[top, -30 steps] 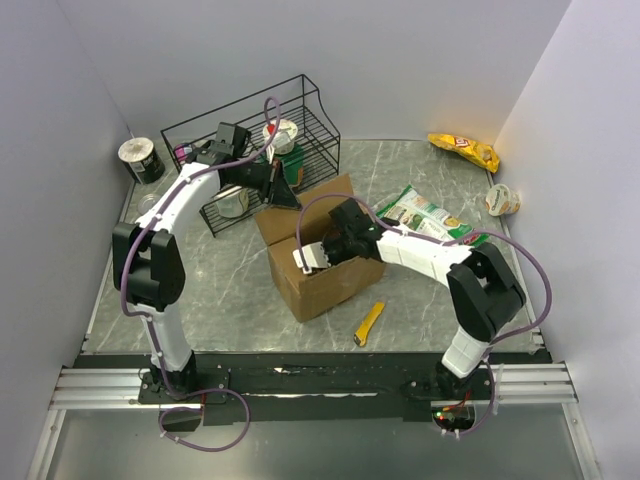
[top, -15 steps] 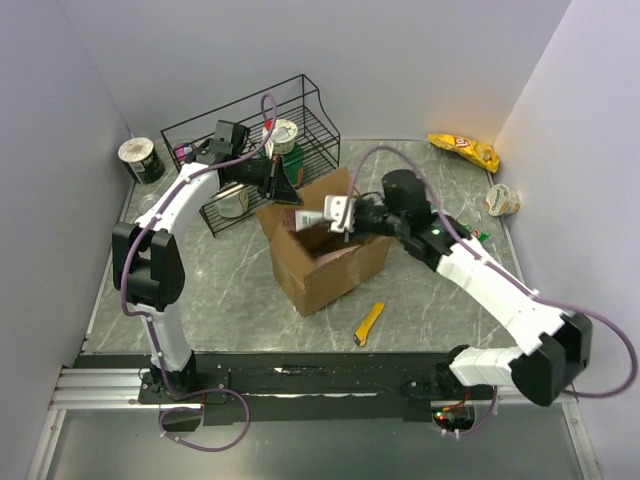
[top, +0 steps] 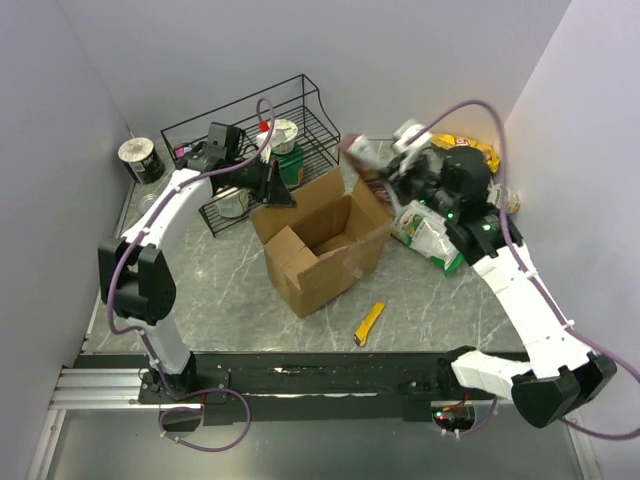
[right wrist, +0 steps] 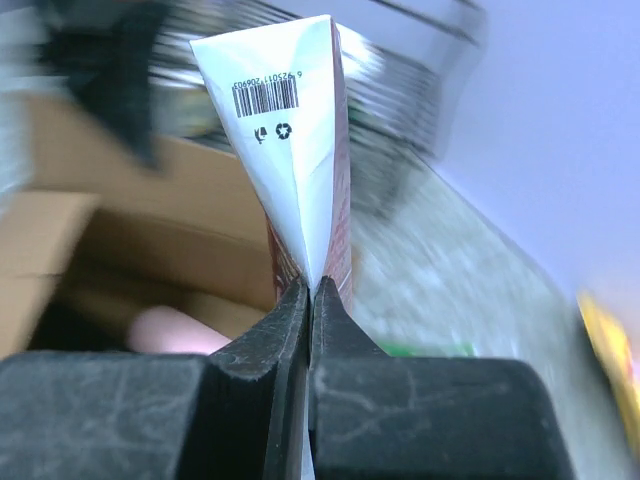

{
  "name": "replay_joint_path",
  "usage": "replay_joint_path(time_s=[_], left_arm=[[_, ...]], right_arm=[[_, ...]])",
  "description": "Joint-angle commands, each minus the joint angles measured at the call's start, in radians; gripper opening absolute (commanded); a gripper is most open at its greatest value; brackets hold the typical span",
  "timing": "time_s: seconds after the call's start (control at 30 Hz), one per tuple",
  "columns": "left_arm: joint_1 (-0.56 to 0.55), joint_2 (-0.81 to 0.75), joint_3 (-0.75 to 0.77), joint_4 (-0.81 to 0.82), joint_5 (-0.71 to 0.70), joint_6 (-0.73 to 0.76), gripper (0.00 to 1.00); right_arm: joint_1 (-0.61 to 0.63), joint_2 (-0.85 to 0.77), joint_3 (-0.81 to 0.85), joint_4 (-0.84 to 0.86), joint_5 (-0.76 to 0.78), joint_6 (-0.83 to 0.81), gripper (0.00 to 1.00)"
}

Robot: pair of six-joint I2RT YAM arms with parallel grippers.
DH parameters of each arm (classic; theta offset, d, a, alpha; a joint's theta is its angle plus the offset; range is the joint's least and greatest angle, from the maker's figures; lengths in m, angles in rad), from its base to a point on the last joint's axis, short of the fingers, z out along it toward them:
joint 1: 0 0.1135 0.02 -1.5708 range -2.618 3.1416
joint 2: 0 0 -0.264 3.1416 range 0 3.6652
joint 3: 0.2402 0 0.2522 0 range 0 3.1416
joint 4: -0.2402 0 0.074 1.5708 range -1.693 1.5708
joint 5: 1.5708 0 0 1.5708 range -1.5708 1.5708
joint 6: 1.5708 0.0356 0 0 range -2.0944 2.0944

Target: Unpack the express box

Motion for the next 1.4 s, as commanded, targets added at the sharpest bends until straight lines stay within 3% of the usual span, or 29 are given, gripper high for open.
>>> replay_joint_path(time_s=[0.0,0.33,0.37,0.4,0.43,0.5,0.6,0.7,0.77,0.93,1.0,1.13,1.37], left_arm=[[0.010,-0.118,-0.020,-0.036,-0.078,0.084,0.01],[0.010,-0.179,-0.017,-0.102,-0.138,0.182,0.01],[0.010,-0.186,-0.021,-0.104,-0.140,0.187,0.01],[0.008,-0.189,-0.026,-0.104,-0.141,0.190,0.01],[0.008,-0.198,-0.032,-0.102,-0.143,0.191,0.01],[0.007,-0.199,-0.034,-0.110,-0.144,0.198,0.01],[-0.004,-0.210,-0.038,-0.108,-0.149,0.201,0.01],[-0.013,-0.212,-0.032,-0.107,-0.138,0.198,0.01],[-0.016,-0.212,-0.023,-0.101,-0.132,0.192,0.01],[-0.021,-0.204,0.006,-0.099,-0.124,0.176,0.01],[-0.022,-0.206,0.014,-0.098,-0.121,0.175,0.01],[-0.024,-0.216,0.023,-0.098,-0.132,0.175,0.01],[-0.051,-0.264,0.005,-0.070,-0.149,0.199,0.01]], right_arm=[[-0.105,-0.043,-0.032,-0.017,0.176,0.213,0.00],[-0.170,0.099,-0.220,-0.105,0.111,0.272,0.00],[-0.170,0.109,-0.230,-0.097,0.120,0.275,0.04],[-0.177,0.128,-0.237,-0.092,0.126,0.278,0.27],[-0.184,0.141,-0.234,-0.095,0.130,0.284,0.36],[-0.202,0.159,-0.196,-0.100,0.114,0.290,0.50],[-0.201,0.159,-0.101,-0.097,0.049,0.250,0.59],[-0.178,0.165,0.022,-0.084,-0.074,0.214,0.59],[-0.092,0.172,0.093,-0.068,-0.129,0.127,0.59],[0.143,0.190,0.087,-0.015,-0.206,-0.082,0.50],[0.171,0.216,0.059,-0.047,-0.261,-0.167,0.45],[0.215,0.150,-0.117,-0.055,-0.309,-0.349,0.41],[0.221,-0.201,-0.512,-0.037,-0.297,-0.650,0.43]])
